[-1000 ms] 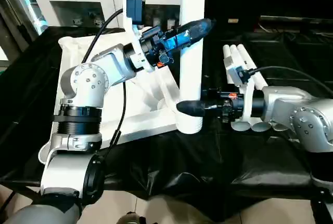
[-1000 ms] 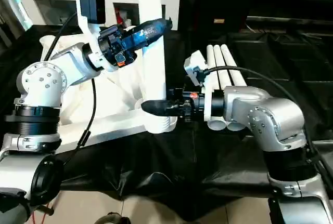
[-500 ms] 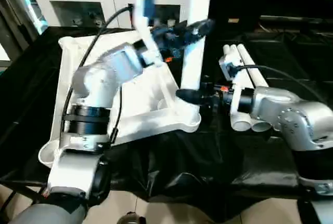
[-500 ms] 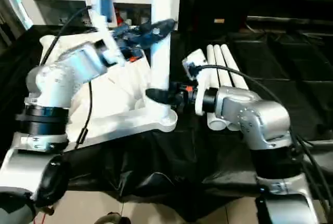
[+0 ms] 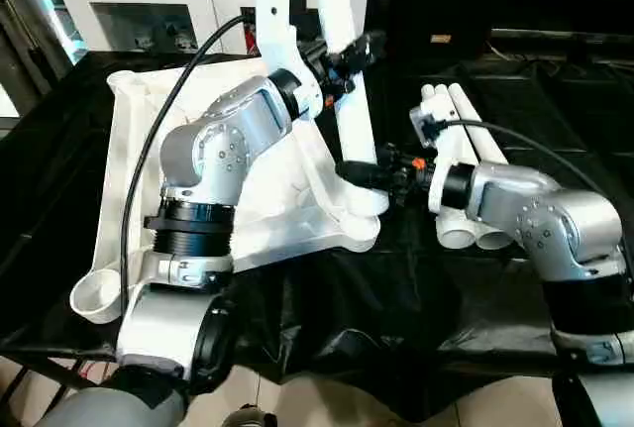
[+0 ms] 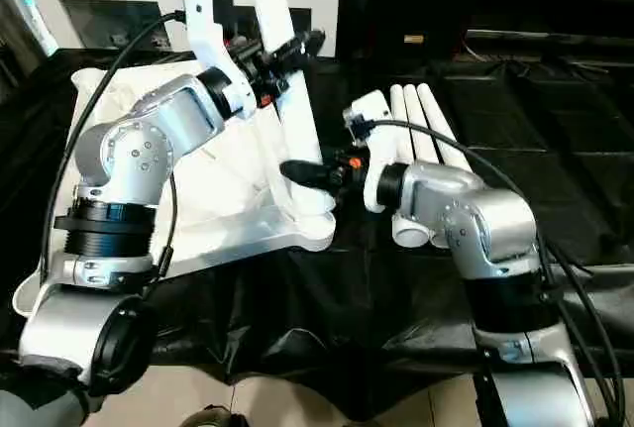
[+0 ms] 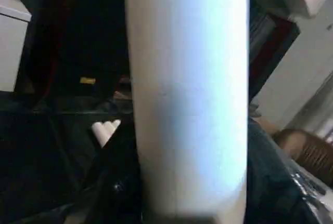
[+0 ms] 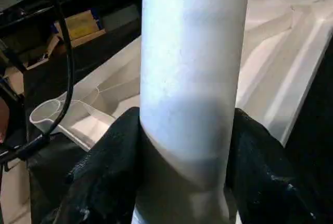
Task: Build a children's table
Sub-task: Pick table leg
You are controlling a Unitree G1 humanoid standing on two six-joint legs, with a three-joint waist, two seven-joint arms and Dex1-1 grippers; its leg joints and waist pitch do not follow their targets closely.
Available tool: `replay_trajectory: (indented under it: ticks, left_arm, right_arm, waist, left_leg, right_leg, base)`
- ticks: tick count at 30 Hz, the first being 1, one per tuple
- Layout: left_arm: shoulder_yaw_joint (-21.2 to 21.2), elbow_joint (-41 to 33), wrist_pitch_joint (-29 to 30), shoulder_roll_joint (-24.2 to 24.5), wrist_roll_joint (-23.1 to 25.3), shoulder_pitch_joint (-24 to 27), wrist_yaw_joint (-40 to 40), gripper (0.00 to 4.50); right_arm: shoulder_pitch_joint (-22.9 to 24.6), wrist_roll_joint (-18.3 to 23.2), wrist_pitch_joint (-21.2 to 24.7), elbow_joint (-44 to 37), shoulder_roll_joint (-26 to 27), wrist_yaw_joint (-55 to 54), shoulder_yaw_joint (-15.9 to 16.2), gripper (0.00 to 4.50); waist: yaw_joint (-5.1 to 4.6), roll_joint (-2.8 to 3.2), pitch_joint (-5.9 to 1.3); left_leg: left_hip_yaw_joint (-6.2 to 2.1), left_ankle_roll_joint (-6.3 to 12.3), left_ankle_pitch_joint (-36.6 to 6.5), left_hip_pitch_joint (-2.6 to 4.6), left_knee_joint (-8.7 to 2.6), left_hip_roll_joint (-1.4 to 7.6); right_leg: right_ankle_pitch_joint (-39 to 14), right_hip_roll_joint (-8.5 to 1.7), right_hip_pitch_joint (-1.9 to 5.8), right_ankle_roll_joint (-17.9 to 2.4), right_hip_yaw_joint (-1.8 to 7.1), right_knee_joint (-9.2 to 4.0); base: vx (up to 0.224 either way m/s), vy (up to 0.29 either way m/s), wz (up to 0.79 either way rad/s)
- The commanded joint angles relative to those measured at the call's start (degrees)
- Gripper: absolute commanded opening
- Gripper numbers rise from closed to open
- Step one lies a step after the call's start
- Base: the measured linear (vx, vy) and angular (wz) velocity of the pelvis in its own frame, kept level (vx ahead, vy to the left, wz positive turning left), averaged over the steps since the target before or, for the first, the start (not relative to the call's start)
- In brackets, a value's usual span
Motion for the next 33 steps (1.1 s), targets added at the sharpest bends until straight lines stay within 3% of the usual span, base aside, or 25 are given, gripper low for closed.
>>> replay_trajectory:
  ticks: [1, 2, 6, 12, 13, 25, 33]
  left_arm:
    - [0.84, -1.43, 1.13, -0.2, -0.48, 0.02, 1.05, 1.9]
    - [0.76, -1.8, 1.3, -0.36, -0.79, 0.02, 0.94, 1.86]
    - [-1.01, -2.8, 1.56, 0.14, -0.82, 0.11, -1.45, 1.85]
    - [-6.32, -4.88, 2.68, 3.07, -0.94, 0.0, -10.14, 1.84]
    - [-6.65, -4.91, 2.8, 3.31, -0.94, -0.05, -10.71, 1.84]
    - [-6.86, -6.48, 6.71, 3.99, -6.93, 0.14, -19.01, 1.83]
    - [-6.78, -6.78, 7.46, 4.31, -7.23, 0.22, -20.13, 1.83]
  right_arm:
    - [-1.12, -0.29, -2.13, -1.7, 0.09, -0.03, -0.47, 1.94]
    - [-1.06, -0.27, -2.54, -1.59, 0.4, 0.06, -0.65, 2.5]
    - [-1.04, 2.64, -0.73, -1.55, 0.7, 1.87, -2.35, 2.7]
    - [-1.63, 2.62, 1.9, -1.22, -4.81, 7.88, 0.48, 3.19]
    - [-1.61, 2.7, 2.06, -1.28, -5.3, 8.54, 0.68, 3.33]
    - [-1.6, 3.37, 2.7, -1.74, -10.16, 14.7, 2.48, 3.33]
    - [-1.1, 3.17, 2.43, -2.69, -10.48, 16.35, 3.38, 3.33]
  waist:
    - [0.24, -0.41, -4.74]
    - [0.26, -0.42, -4.77]
    - [0.21, -0.64, -4.69]
    - [0.62, -0.49, -4.69]
    - [0.63, -0.79, -4.67]
    - [0.47, -0.93, -4.62]
    - [0.41, -1.02, -4.59]
  left_leg:
    - [-1.39, 2.56, -2.28, 1.32, -3.66, 3.14]
    - [-1.36, 2.62, -2.08, 1.31, -3.61, 3.12]
    - [-1.34, 2.95, -2.32, 1.29, -3.7, 3.12]
    - [-1.37, 2.76, -2.08, 1.39, -3.71, 3.16]
    - [-1.32, 2.84, -1.92, 1.31, -3.69, 3.18]
    - [-1.19, 3.76, -1.8, 1.19, -3.55, 3.06]
    - [-1.19, 3.62, -2.37, 1.29, -3.57, 3.1]
  right_leg:
    - [3.08, -4.75, 3.35, -16.01, 2.68, -4.06]
    - [3.25, -4.75, 3.36, -15.92, 2.71, -4.02]
    - [2.44, -4.73, 3.3, -15.77, 2.67, -4.1]
    - [1.72, -4.7, 3.29, -15.18, 2.68, -4.08]
    - [1.91, -4.81, 3.39, -15.29, 2.73, -3.99]
    - [1.33, -4.7, 3.3, -16.08, 2.66, -4.07]
    - [-0.12, -4.7, 3.24, -15.75, 2.71, -4.24]
  base:
    - [0.0, 0.0, 0.0]
    - [0.0, 0.0, 0.0]
    - [0.0, 0.0, 0.0]
    - [0.0, 0.0, 0.0]
    - [0.0, 0.0, 0.0]
    - [0.0, 0.0, 0.0]
    - [0.0, 0.0, 0.0]
